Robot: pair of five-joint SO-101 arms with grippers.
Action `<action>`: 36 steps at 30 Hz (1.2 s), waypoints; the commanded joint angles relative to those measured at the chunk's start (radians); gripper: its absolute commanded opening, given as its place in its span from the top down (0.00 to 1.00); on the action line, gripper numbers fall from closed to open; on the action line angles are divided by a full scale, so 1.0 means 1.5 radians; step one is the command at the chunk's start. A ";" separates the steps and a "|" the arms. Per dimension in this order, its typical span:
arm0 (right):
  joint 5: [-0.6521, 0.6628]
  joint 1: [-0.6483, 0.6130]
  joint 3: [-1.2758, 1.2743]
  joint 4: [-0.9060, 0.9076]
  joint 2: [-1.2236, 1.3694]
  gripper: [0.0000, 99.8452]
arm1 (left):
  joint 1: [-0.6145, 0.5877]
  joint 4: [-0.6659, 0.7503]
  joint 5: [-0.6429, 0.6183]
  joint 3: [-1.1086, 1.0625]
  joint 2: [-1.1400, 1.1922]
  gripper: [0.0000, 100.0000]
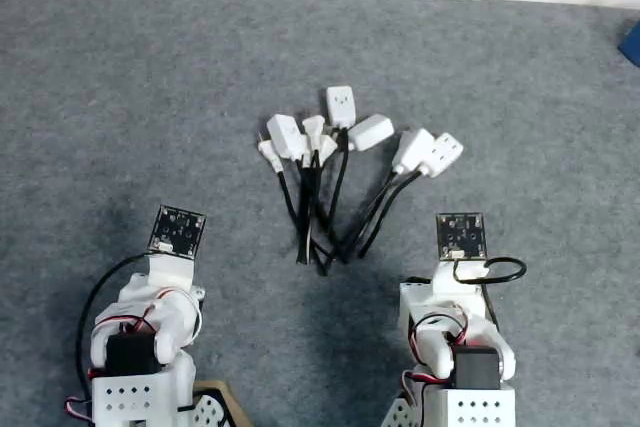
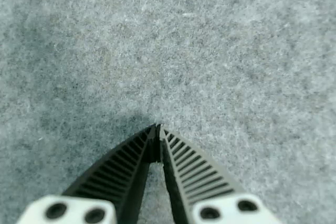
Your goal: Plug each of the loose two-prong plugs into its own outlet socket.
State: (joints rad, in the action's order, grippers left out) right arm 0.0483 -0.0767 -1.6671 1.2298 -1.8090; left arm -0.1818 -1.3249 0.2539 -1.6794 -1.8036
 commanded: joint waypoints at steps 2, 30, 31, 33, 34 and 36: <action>0.005 0.004 -0.098 -0.001 -0.007 0.99 | 0.009 -0.001 -0.005 -0.011 -0.002 0.99; 0.005 0.004 -0.098 -0.001 -0.007 0.99 | 0.017 -0.001 -0.005 -0.011 -0.002 0.99; 0.005 0.004 -0.098 -0.001 -0.007 0.99 | 0.028 -0.001 -0.005 -0.011 -0.002 0.99; 0.006 0.004 -0.098 -0.001 -0.007 0.99 | 0.057 -0.001 -0.005 -0.011 -0.002 0.99; 0.006 0.004 -0.098 -0.001 -0.007 0.99 | 0.071 -0.001 -0.005 -0.011 -0.002 0.99; 0.006 0.004 -0.098 -0.001 -0.007 0.99 | 0.090 -0.001 -0.005 -0.011 -0.002 0.99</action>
State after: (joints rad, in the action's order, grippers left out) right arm 0.0483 -0.0767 -1.6671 1.2298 -1.8090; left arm -0.0974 -1.3249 0.2539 -1.6794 -1.8036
